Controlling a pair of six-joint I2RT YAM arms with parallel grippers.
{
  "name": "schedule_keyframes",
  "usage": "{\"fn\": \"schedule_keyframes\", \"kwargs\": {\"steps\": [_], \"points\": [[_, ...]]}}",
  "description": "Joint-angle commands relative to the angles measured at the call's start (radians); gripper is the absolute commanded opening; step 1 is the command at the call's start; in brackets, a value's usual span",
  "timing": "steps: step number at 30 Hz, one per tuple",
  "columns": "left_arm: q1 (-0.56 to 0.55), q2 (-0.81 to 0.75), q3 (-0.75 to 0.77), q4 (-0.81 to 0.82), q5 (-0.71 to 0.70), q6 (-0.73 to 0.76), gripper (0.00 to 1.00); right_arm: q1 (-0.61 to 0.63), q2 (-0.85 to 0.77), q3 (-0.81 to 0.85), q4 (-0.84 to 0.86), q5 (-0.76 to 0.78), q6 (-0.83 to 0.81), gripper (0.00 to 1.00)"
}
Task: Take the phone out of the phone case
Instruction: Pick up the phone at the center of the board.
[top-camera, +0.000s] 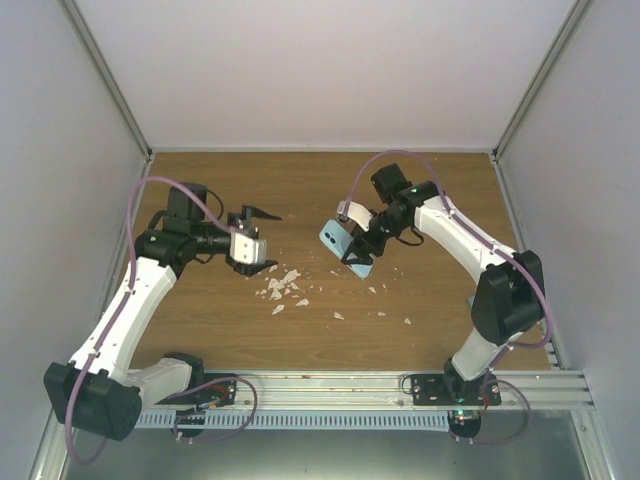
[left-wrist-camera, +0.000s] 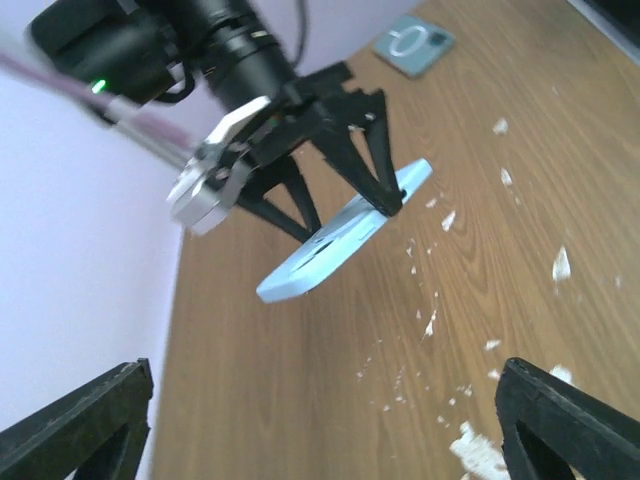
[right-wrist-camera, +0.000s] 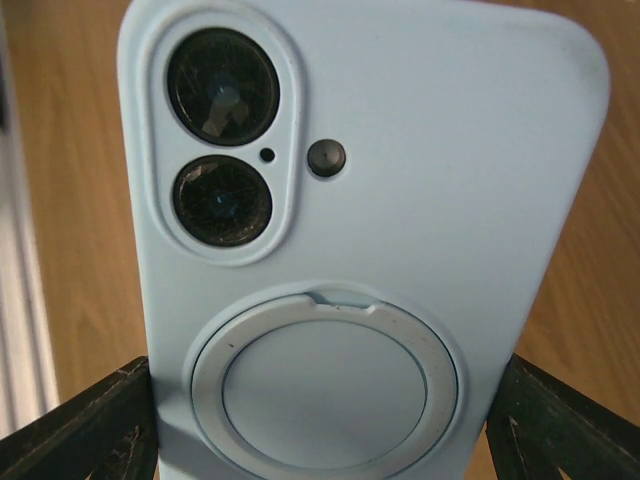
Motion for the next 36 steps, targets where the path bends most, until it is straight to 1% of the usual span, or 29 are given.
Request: {"fn": "schedule_keyframes", "kwargs": {"steps": [1, 4, 11, 17, 21, 28, 32, 36], "points": [[-0.035, -0.022, -0.031, -0.077, -0.018, 0.482, 0.90, 0.054, -0.003, 0.047, -0.046, -0.130, -0.047, 0.63], [-0.065, -0.006, -0.020, -0.082, -0.020, 0.552, 0.85, 0.082, 0.004, 0.052, -0.062, -0.149, -0.050, 0.63], [-0.147, 0.014, -0.031, -0.074, -0.078, 0.631, 0.74, 0.128, 0.029, 0.090, -0.103, -0.190, -0.062, 0.63], [-0.197, 0.028, -0.043, -0.046, -0.129, 0.650, 0.64, 0.172, 0.035, 0.109, -0.122, -0.221, -0.061, 0.63], [-0.217, 0.038, -0.050, -0.040, -0.174, 0.685, 0.56, 0.191, 0.038, 0.114, -0.139, -0.231, -0.067, 0.63], [-0.234, 0.053, -0.062, -0.047, -0.198, 0.739, 0.52, 0.222, 0.043, 0.123, -0.168, -0.258, -0.081, 0.64], [-0.257, 0.057, -0.075, -0.053, -0.234, 0.760, 0.42, 0.243, 0.048, 0.116, -0.168, -0.268, -0.087, 0.64], [-0.277, 0.053, -0.081, -0.056, -0.254, 0.746, 0.37, 0.249, 0.056, 0.112, -0.179, -0.291, -0.096, 0.64]]}}
